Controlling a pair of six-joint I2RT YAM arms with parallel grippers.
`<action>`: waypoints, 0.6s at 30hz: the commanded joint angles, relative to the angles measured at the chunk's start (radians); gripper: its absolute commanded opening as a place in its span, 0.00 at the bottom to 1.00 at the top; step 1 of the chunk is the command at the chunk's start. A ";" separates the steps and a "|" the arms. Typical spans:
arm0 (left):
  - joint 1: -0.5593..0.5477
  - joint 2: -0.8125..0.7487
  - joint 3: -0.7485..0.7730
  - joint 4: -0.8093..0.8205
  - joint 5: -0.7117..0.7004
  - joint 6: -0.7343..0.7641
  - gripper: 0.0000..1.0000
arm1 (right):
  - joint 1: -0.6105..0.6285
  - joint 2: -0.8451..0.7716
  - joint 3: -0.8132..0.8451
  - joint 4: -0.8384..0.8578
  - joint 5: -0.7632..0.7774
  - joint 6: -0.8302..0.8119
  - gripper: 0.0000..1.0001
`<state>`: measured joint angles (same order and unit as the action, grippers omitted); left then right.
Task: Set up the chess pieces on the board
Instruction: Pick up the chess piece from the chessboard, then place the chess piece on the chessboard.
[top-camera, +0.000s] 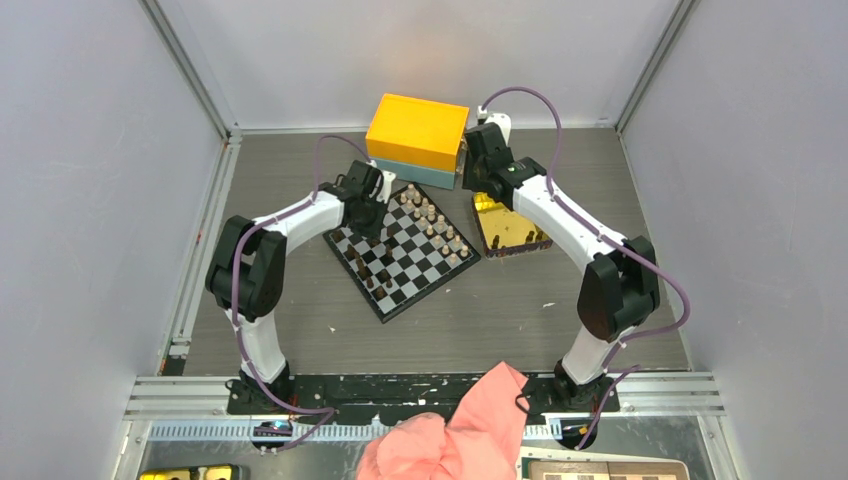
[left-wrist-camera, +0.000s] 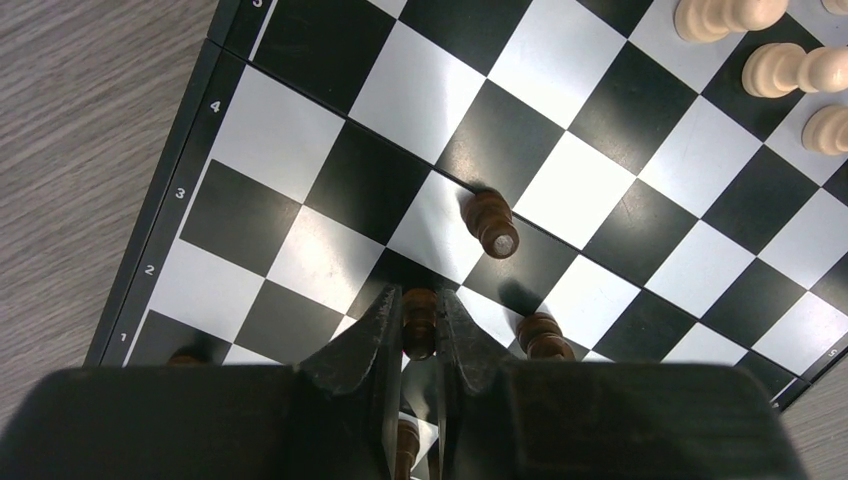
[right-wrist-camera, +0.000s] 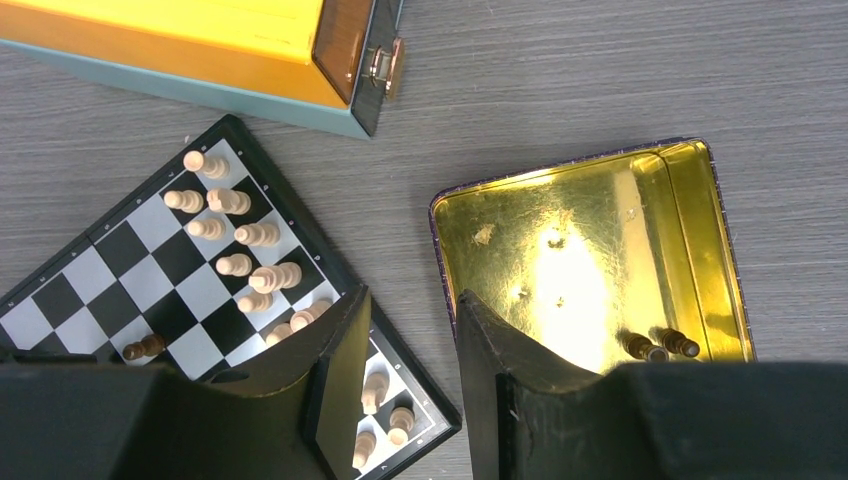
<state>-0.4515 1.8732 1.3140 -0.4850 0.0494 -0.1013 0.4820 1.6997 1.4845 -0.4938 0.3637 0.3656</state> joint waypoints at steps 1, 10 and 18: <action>0.000 -0.035 0.010 0.008 -0.011 -0.004 0.12 | -0.003 0.001 0.022 0.037 0.002 0.005 0.43; 0.019 -0.069 0.013 -0.006 -0.099 -0.025 0.04 | -0.004 0.013 0.033 0.037 -0.006 0.009 0.43; 0.066 -0.084 0.022 -0.011 -0.194 -0.055 0.03 | -0.003 0.020 0.041 0.035 -0.015 0.011 0.43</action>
<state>-0.4103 1.8351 1.3144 -0.4938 -0.0734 -0.1310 0.4820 1.7180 1.4845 -0.4938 0.3519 0.3668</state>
